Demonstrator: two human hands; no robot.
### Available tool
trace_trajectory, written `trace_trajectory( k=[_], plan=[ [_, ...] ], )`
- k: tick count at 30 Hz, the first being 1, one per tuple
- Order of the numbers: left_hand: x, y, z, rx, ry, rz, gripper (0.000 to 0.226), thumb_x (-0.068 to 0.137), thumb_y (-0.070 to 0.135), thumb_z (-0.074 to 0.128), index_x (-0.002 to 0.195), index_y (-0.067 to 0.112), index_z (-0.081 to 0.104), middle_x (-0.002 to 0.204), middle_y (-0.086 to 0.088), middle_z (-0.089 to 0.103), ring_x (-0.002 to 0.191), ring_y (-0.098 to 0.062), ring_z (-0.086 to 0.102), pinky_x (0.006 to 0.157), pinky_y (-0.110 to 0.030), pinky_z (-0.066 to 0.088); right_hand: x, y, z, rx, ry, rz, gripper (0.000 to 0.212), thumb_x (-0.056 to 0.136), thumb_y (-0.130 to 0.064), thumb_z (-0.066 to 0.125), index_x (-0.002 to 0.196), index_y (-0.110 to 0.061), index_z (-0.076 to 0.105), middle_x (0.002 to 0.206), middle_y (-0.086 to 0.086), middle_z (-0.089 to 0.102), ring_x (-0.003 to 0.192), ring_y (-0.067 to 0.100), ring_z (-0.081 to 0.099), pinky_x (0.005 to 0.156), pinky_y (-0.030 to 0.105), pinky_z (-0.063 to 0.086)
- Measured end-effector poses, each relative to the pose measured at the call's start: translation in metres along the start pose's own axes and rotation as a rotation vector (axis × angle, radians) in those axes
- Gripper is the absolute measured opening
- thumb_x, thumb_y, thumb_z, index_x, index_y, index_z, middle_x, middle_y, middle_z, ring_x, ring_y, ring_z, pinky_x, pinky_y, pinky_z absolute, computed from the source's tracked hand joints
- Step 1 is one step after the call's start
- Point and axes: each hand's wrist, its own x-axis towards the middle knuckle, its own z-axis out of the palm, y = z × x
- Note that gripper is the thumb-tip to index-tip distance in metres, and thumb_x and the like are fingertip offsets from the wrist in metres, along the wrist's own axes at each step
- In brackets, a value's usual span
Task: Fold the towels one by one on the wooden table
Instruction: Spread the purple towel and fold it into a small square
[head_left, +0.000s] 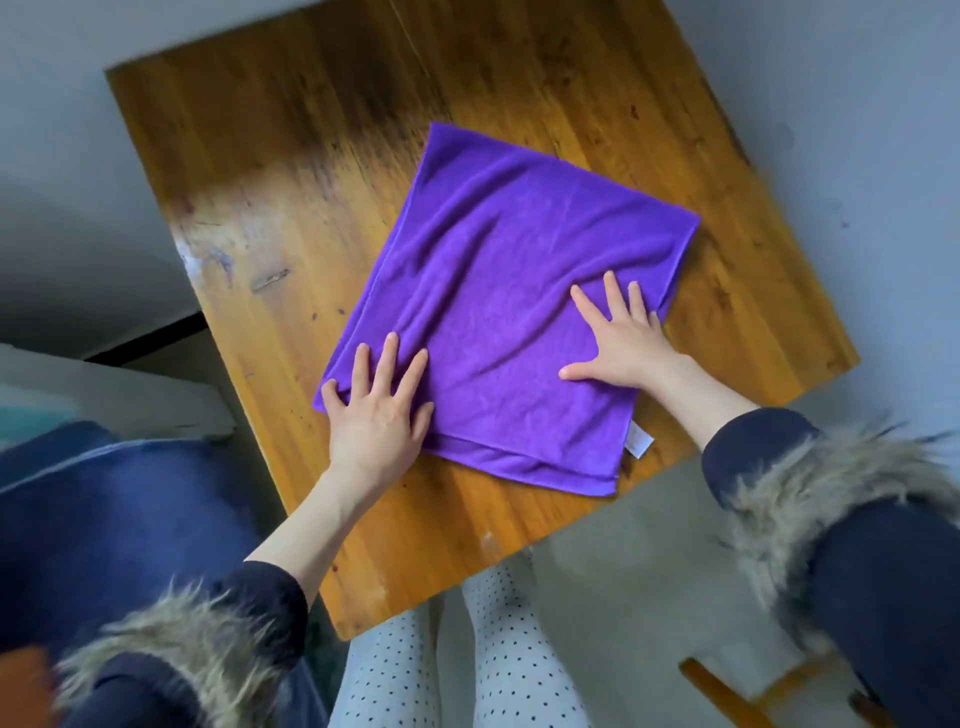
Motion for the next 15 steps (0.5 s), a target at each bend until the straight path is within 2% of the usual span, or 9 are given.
trace_trajectory(
  k=[4,9,12,15],
  plan=[
    [-0.029,0.017,0.007,-0.019,0.041,-0.114,0.057,0.083,0.037,0.062,0.135,0.020,0.048,0.145,-0.012,0.039,0.124,-0.039,0.043,0.081,-0.055,0.041,0.030,-0.011,-0.027,-0.127,0.084,-0.161,0.104,0.074,-0.049,0.070,0.148,-0.033,-0.001,0.154,0.007,-0.023,0.142,0.029,-0.019,0.115,0.052,0.003],
    [-0.050,0.045,0.012,-0.061,0.043,-0.208,0.057,0.076,0.031,0.070,0.129,0.018,0.054,0.138,-0.016,0.047,0.108,-0.040,0.053,0.073,-0.044,0.043,0.030,-0.020,-0.026,-0.115,0.323,-0.189,0.085,0.083,-0.037,0.065,0.149,-0.024,0.012,0.157,0.008,-0.007,0.144,0.029,-0.007,0.115,0.048,0.006],
    [-0.056,0.053,0.009,-0.120,0.015,-0.204,0.057,0.073,0.026,0.074,0.127,0.018,0.057,0.135,-0.017,0.050,0.104,-0.041,0.053,0.069,-0.043,0.046,0.002,-0.015,-0.001,0.052,0.433,-0.201,0.065,0.088,-0.027,0.059,0.145,-0.015,0.029,0.156,0.011,0.011,0.144,0.029,0.008,0.116,0.047,0.013],
    [-0.064,0.049,0.008,-0.137,0.027,-0.148,0.057,0.071,0.017,0.075,0.125,0.016,0.058,0.132,-0.017,0.052,0.103,-0.041,0.054,0.069,-0.044,0.047,-0.043,-0.001,0.035,0.115,0.472,-0.295,0.046,0.084,-0.016,0.064,0.127,-0.004,0.052,0.140,0.019,0.042,0.130,0.035,0.038,0.105,0.049,0.033]
  ],
)
